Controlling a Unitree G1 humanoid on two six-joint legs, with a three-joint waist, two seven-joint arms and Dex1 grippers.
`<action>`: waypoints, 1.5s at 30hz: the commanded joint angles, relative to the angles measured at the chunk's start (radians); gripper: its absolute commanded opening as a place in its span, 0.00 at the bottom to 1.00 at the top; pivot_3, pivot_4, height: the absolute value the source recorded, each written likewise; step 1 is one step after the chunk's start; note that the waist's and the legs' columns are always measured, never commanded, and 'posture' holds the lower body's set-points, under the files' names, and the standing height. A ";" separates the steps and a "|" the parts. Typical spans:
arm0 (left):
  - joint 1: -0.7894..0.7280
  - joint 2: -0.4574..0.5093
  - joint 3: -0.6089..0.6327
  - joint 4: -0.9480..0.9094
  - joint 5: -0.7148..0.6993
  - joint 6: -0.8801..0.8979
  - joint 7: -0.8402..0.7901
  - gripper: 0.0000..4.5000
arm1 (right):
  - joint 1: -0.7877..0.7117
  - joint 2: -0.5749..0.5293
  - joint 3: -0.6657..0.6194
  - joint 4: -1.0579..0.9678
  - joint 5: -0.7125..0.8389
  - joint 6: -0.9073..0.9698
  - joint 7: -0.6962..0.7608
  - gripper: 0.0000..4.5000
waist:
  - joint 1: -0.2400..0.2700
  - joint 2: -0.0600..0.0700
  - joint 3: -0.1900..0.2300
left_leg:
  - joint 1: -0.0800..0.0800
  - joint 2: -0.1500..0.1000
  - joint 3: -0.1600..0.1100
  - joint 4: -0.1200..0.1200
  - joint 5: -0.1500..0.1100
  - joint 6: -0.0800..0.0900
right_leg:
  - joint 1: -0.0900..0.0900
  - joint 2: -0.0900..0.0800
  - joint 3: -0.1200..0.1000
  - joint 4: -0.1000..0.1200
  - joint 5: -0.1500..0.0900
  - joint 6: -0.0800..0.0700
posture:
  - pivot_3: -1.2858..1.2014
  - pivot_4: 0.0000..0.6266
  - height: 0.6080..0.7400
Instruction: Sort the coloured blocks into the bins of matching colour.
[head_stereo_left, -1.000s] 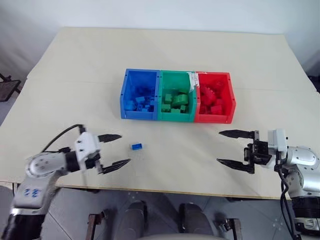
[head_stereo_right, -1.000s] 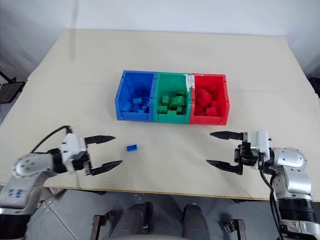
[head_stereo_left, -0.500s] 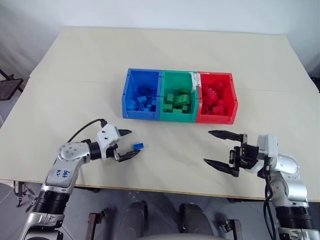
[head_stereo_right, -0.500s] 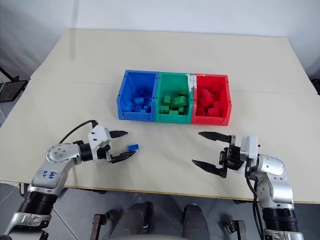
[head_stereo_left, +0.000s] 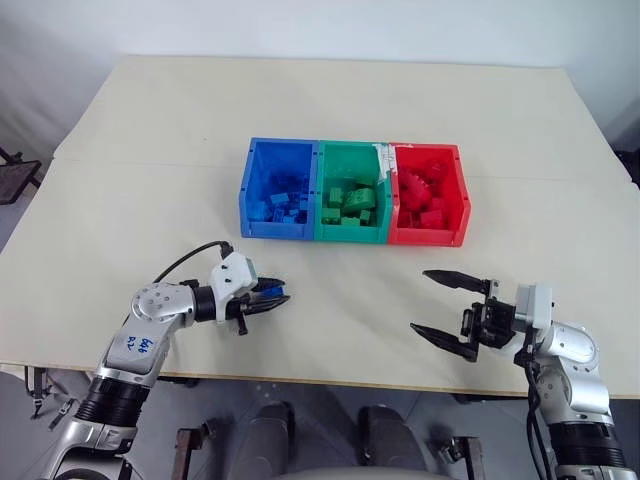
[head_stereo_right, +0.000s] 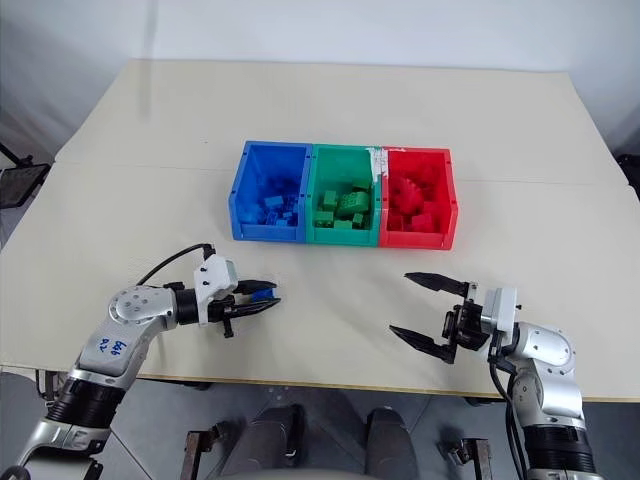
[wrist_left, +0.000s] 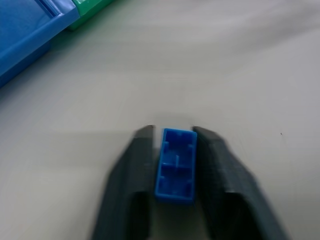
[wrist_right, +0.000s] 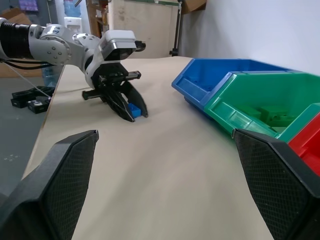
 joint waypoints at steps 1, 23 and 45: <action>0.002 -0.001 0.046 -0.009 -0.016 -0.050 0.009 0.11 | -0.005 -0.016 -0.030 0.010 0.019 -0.026 0.024 1.00 | 0.000 0.000 0.000 | 0.000 0.000 0.000 0.000 0.000 0.000 | 0.000 0.000 0.000 0.000 0.000 0.000 | 0.52 0.24 1.00; -0.545 -0.183 0.115 0.371 0.014 -0.068 0.247 0.53 | -0.098 -0.078 -0.052 -0.098 0.048 0.141 -0.110 1.00 | 0.001 -0.001 0.000 | -0.002 0.000 0.000 0.000 0.001 -0.001 | -0.002 0.000 -0.001 0.003 0.000 0.000 | 0.52 0.24 1.00; 0.321 0.134 0.475 -0.146 -0.198 -0.114 -0.077 0.99 | -0.122 -0.132 -0.046 -0.003 0.012 0.121 0.001 1.00 | 0.003 -0.001 0.000 | -0.001 0.001 -0.001 -0.001 0.000 0.000 | 0.000 -0.001 -0.001 -0.003 0.000 0.000 | 0.52 0.24 1.00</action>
